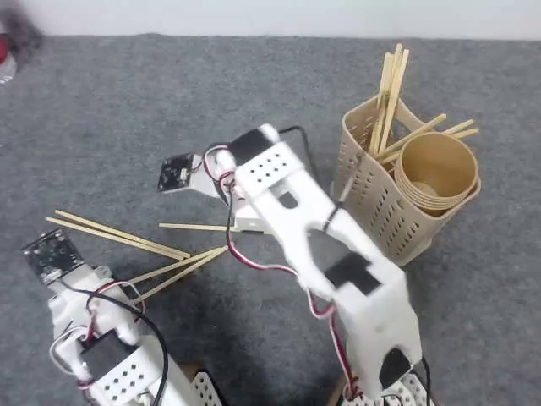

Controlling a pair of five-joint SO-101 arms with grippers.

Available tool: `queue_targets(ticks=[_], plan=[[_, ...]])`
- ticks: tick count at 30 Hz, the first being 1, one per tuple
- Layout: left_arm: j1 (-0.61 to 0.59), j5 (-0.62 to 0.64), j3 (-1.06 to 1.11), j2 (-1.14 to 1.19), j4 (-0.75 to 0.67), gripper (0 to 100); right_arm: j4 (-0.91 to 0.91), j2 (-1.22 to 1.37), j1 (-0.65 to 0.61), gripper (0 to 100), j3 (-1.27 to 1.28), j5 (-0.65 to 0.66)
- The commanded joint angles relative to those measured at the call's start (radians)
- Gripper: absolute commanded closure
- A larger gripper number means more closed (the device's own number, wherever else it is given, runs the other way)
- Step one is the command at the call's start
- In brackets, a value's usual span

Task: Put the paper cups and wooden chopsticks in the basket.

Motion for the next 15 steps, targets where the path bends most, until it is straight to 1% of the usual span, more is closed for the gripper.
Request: queue_targets(ticks=[1, 7, 15], plan=[[-0.009, 0.006, -0.004, -0.009, -0.023, 99, -0.042, 0.053, -0.005, 78.6, -0.064, 0.015], [-0.005, 0.006, -0.004, -0.009, -0.023, 99, -0.133, 0.128, 0.027, 78.6, -0.064, 0.015], [-0.005, 0.006, -0.004, -0.009, -0.023, 99, -0.133, 0.142, 0.030, 78.6, -0.064, 0.015]])
